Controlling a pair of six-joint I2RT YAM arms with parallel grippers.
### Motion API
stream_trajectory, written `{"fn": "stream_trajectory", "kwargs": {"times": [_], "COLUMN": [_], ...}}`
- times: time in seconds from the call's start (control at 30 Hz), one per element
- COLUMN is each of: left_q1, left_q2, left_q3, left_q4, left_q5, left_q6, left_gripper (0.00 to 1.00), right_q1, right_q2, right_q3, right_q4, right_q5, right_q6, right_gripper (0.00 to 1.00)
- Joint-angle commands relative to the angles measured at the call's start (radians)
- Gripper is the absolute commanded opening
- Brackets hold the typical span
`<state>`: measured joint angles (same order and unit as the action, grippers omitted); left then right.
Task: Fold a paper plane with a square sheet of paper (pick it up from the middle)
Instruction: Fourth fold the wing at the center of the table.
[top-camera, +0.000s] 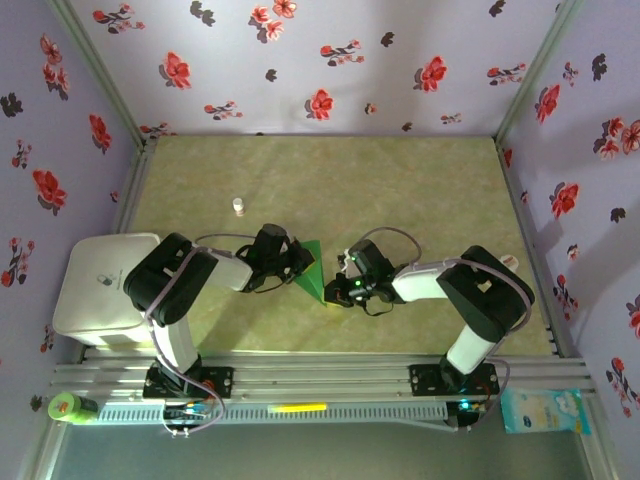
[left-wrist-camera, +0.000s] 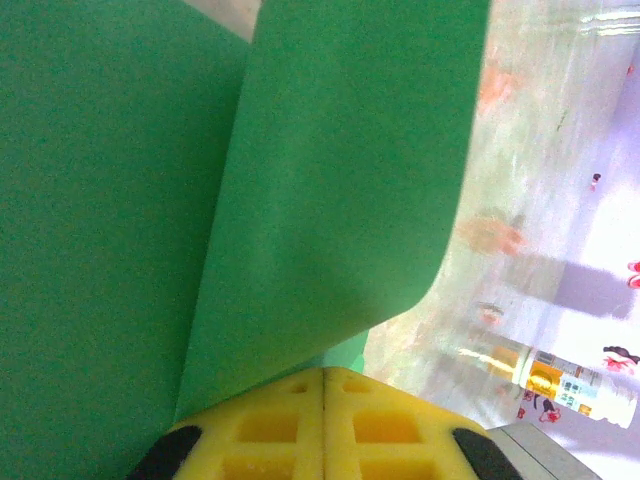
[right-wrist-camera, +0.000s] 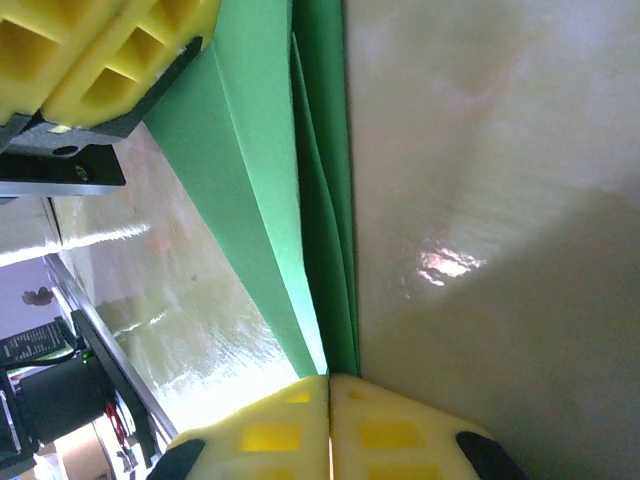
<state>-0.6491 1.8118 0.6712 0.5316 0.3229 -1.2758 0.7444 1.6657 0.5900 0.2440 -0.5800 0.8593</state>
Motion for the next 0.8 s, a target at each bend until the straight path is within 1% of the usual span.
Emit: {"fn": "stream_trajectory", "kwargs": {"times": [0.0, 0.1, 0.2, 0.27, 0.33, 0.43, 0.47, 0.53, 0.63, 0.7, 0.77], "left_q1": [0.000, 0.000, 0.000, 0.000, 0.000, 0.000, 0.000, 0.000, 0.000, 0.000, 0.000], "left_q2": [0.033, 0.033, 0.035, 0.033, 0.033, 0.034, 0.034, 0.034, 0.034, 0.032, 0.032], "left_q3": [-0.030, -0.032, -0.032, -0.033, -0.033, -0.034, -0.033, -0.034, -0.036, -0.037, -0.038], "left_q4": [-0.053, -0.052, -0.052, -0.051, -0.052, -0.049, -0.050, -0.050, -0.050, -0.050, -0.049], "left_q5": [-0.033, -0.033, -0.034, -0.035, -0.035, -0.035, -0.034, -0.034, -0.034, -0.033, -0.033], "left_q6": [0.000, 0.000, 0.000, 0.000, 0.000, 0.001, 0.001, 0.001, 0.003, 0.004, 0.004], "left_gripper": [0.06, 0.06, 0.06, 0.06, 0.06, 0.06, 0.06, 0.06, 0.06, 0.06, 0.06], "right_q1": [0.018, 0.018, 0.018, 0.018, 0.018, 0.018, 0.018, 0.018, 0.016, 0.010, 0.006], "right_q2": [-0.010, -0.021, -0.019, -0.012, -0.015, -0.045, -0.063, -0.097, -0.160, -0.204, -0.233], "right_q3": [-0.028, -0.029, -0.025, -0.022, -0.023, -0.015, -0.008, 0.007, 0.033, 0.038, 0.044], "right_q4": [-0.146, -0.163, -0.176, -0.189, -0.185, -0.192, -0.203, -0.236, -0.291, -0.300, -0.295], "right_q5": [-0.017, -0.003, 0.006, 0.009, 0.011, 0.013, 0.016, 0.034, 0.080, 0.103, 0.109], "right_q6": [-0.026, -0.034, -0.043, -0.047, -0.042, -0.040, -0.043, -0.051, -0.066, -0.063, -0.054], "right_gripper": [0.09, 0.10, 0.05, 0.04, 0.06, 0.13, 0.13, 0.16, 0.22, 0.24, 0.22]}}
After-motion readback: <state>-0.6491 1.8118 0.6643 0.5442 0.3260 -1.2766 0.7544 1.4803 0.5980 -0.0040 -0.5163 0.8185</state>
